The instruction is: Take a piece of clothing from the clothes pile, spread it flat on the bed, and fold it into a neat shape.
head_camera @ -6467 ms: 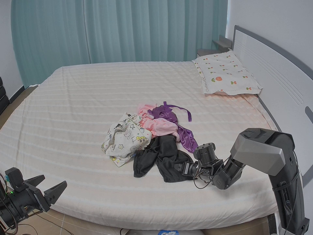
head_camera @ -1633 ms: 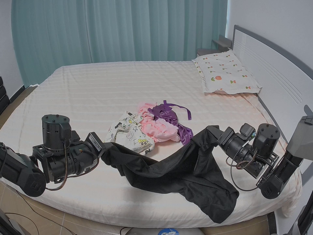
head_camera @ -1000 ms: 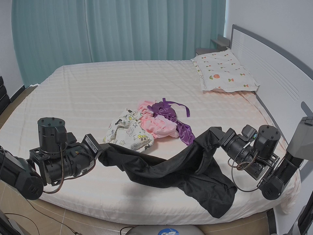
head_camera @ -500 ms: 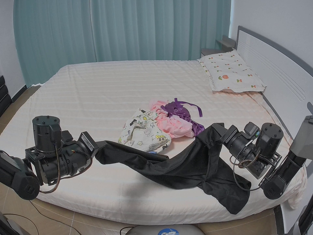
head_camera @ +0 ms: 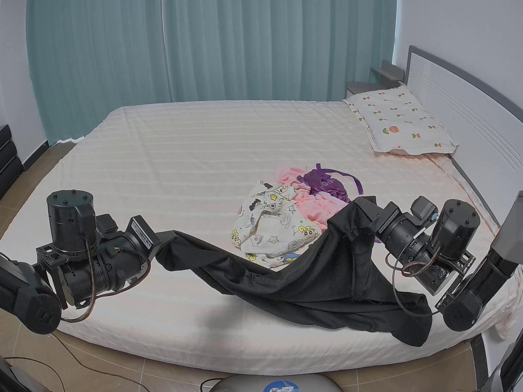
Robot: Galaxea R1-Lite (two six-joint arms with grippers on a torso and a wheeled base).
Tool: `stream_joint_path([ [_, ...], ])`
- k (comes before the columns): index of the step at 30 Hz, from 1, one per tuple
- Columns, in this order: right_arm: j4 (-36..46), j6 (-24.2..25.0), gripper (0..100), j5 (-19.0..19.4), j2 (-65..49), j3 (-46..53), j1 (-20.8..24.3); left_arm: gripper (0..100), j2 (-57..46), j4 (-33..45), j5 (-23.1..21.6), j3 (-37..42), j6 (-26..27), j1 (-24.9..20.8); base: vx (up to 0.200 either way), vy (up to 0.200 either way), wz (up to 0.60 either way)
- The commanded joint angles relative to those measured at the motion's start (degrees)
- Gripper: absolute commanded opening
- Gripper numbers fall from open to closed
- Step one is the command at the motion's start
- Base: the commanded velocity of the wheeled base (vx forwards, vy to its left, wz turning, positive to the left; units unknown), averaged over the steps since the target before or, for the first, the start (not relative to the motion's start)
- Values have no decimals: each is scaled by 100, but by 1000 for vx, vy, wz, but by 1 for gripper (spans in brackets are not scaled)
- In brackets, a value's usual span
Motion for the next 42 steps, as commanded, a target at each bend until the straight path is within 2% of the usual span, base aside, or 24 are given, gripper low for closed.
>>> stream_joint_path([
  [1, -85, -250, 0, 9, -126, -278, 131, 0, -45, 4, 1, 6, -4, 6, 0, 200, 0],
  [4, -85, -813, 0, -8, 24, -401, 447, 0, -54, -13, -8, -3, -4, 6, 0, 200, 0],
  [7, -85, -997, 0, -17, 111, -533, 518, 0, -71, -31, 1, 6, -4, 6, 0, 200, 0],
  [11, -67, -1006, 0, -17, 103, -682, 553, 0, -177, -31, -8, 6, -4, 6, 0, 200, 0],
  [14, -85, -1006, 0, -17, 173, -674, 773, 0, -221, -31, 1, 41, -13, -38, 0, 200, 0],
  [42, -93, -1024, 0, 1, -187, -779, 834, 0, -362, -40, 53, 24, -4, -12, 0, 200, 0],
])
